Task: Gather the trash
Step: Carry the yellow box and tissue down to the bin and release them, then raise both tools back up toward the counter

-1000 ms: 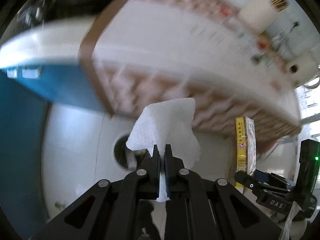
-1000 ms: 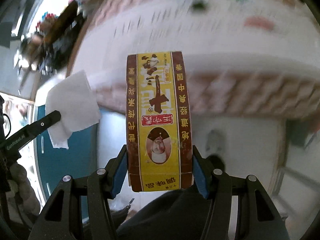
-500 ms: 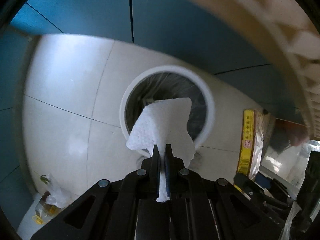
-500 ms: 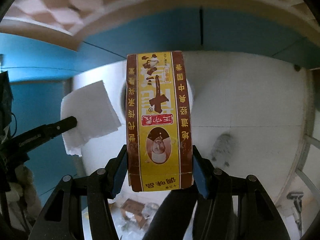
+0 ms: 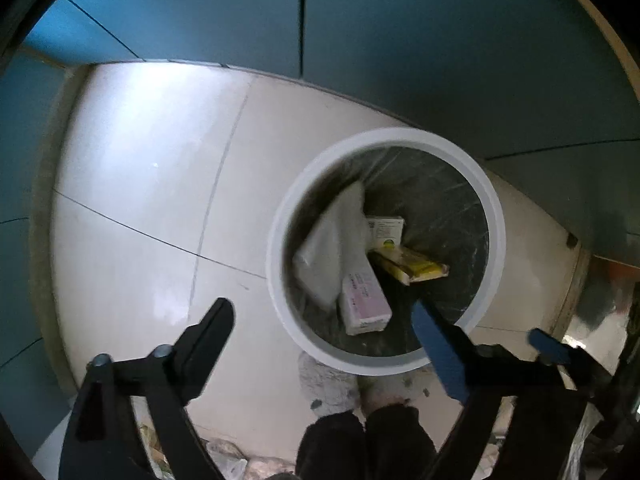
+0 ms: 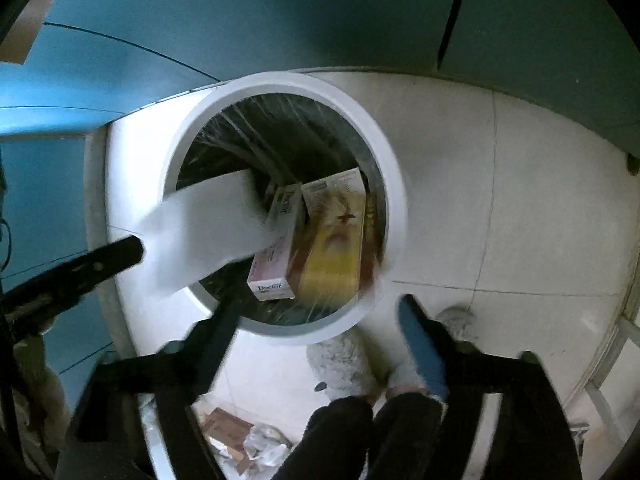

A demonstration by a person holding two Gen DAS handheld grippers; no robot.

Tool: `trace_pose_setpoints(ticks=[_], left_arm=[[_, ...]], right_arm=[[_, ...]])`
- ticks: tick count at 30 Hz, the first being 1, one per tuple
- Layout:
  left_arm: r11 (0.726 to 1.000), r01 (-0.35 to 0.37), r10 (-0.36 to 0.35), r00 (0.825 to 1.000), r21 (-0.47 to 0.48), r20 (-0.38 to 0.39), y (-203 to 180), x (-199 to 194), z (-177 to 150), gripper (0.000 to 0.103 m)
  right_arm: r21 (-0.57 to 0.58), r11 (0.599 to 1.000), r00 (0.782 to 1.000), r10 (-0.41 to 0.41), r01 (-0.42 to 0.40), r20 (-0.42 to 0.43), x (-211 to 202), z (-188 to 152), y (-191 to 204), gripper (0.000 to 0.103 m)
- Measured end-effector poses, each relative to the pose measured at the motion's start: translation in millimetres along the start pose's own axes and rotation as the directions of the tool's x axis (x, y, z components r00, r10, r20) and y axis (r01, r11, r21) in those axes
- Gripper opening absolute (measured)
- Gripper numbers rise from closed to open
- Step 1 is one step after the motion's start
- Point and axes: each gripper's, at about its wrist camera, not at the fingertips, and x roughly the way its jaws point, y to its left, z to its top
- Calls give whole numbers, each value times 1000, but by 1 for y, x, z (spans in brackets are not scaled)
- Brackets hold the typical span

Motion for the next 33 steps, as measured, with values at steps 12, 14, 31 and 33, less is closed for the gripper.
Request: trace_pose_setpoints(ticks=[12, 14, 31, 33], left_arm=[[995, -97, 98, 981, -10, 168, 4, -119, -46, 101], [996, -84, 85, 980, -16, 180, 3, -145, -55, 101], [997, -50, 31, 959, 59, 283, -34, -377, -139, 101], [997, -45, 25, 954, 62, 300, -37, -399, -149, 101]], right_arm=[[-43, 985, 976, -158, 166, 148, -93, -28, 19, 103], [-54, 982, 971, -167, 178, 173, -121, -39, 24, 103], [-82, 987, 945, -105, 136, 308, -396, -142, 80, 103], [-86, 988, 943, -93, 127, 320, -422, -154, 85, 103]])
